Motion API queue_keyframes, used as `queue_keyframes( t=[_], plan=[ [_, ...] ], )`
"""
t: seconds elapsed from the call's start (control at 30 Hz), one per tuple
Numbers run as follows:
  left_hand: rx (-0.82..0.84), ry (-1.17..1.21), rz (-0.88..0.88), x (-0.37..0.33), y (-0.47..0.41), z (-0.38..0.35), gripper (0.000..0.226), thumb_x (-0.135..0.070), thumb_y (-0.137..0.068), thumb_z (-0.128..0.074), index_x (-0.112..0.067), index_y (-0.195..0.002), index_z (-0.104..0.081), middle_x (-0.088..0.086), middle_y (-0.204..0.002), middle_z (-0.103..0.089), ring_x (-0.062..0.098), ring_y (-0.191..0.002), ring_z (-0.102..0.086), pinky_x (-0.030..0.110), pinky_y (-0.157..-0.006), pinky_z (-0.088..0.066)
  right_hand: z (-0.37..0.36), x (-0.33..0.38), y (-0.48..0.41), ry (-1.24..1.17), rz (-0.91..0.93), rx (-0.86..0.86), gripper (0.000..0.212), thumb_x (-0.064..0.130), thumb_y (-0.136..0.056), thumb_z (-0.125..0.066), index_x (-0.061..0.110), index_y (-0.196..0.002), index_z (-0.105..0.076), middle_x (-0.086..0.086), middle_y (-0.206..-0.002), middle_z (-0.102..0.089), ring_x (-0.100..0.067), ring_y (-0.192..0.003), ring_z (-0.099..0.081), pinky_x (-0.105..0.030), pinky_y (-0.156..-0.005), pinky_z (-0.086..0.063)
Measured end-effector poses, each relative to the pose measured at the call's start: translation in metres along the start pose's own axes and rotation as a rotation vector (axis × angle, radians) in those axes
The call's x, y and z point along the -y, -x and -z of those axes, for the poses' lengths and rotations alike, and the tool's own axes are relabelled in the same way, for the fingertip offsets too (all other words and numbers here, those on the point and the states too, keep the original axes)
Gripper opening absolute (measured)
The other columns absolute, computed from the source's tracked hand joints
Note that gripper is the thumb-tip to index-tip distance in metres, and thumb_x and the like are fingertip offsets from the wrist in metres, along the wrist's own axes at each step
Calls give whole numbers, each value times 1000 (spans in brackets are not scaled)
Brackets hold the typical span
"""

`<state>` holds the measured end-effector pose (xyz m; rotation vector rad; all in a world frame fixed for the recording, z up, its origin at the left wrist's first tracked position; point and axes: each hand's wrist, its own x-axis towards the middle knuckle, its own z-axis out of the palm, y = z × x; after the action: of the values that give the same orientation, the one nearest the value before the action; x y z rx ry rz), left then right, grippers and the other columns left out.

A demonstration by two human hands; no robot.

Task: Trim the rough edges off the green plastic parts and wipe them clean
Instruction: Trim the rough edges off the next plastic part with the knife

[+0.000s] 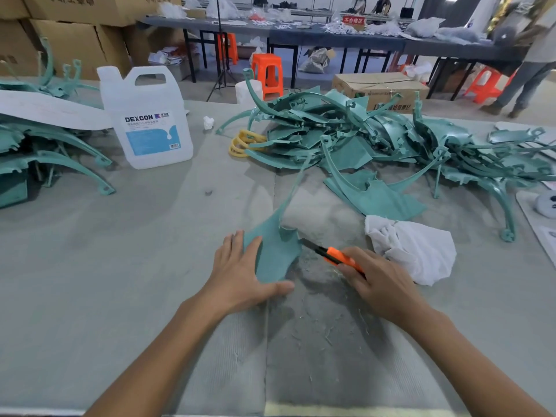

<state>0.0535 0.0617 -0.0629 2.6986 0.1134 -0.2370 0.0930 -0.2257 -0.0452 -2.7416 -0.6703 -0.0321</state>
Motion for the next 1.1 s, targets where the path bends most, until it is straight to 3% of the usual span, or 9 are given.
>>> queue_keyframes(
  t=[0.1,0.23,0.3,0.4,0.57,0.67,0.87,0.97,1.1],
  plan=[
    [-6,-15,-95,10,16,-1,122,-96,-60,-49,-36,-158,-8,-5,-167,16,13,-152,20,38,-123,2,-2,-3,1,-59,-30,-60,27,52,-102,-43,36,-121,-55,15,-85,-57,-1,-64,-50,-25,-57,-36],
    [-207,-65,-162,11,33,-1,81,-72,-84,-41,-36,-156,-26,-12,-166,-19,9,-152,-17,29,-120,-19,-3,-1,5,-238,-83,-140,21,55,-98,-46,39,-108,-55,16,-78,-58,-6,-67,-56,-26,-56,-35],
    [-328,-61,-178,8,35,8,69,-61,-85,-34,-32,-147,-43,-9,-151,-48,15,-131,-50,32,-101,-43,-4,3,9,-312,-93,-168,16,54,-99,-47,41,-105,-53,17,-81,-60,-7,-68,-58,-29,-55,-40],
    [-451,-30,-166,1,37,17,64,-65,-89,-21,-34,-132,-56,-10,-107,-70,18,-90,-65,31,-66,-41,-3,18,14,-451,-93,-193,14,54,-99,-47,46,-108,-54,12,-78,-66,-10,-60,-61,-35,-56,-51],
    [-513,-19,-104,-5,38,21,65,-72,-94,-11,-40,-126,-58,-10,-60,-45,24,-71,-63,34,-57,-36,-4,51,19,-642,-50,-133,12,46,-103,-51,47,-114,-57,8,-77,-69,-6,-54,-58,-26,-52,-48],
    [-500,-45,-91,-7,39,24,75,-72,-85,-5,-42,-131,-55,-10,-58,-44,27,-71,-62,35,-58,-36,-4,64,18,-686,-24,-81,16,48,-103,-49,54,-116,-56,10,-77,-66,-2,-61,-61,-16,-55,-43],
    [-497,-39,-101,-6,38,28,80,-77,-86,0,-41,-132,-56,-10,-49,-38,23,-56,-44,34,-54,-32,-2,73,15,-674,2,-9,19,51,-103,-47,58,-117,-56,2,-76,-66,-4,-56,-54,-20,-52,-42],
    [-473,-9,-104,-6,39,29,75,-76,-90,-5,-42,-132,-56,-11,-48,-38,25,-58,-53,35,-54,-38,-1,71,14,-649,10,-1,19,51,-103,-47,55,-120,-57,3,-75,-65,-4,-55,-54,-19,-53,-42],
    [-450,70,-125,1,38,29,62,-69,-90,-14,-46,-131,-55,-7,-49,-46,17,-55,-52,35,-54,-40,-5,73,9,-609,20,-10,25,56,-100,-44,45,-116,-59,2,-76,-64,-8,-56,-55,-35,-56,-47]
  ],
)
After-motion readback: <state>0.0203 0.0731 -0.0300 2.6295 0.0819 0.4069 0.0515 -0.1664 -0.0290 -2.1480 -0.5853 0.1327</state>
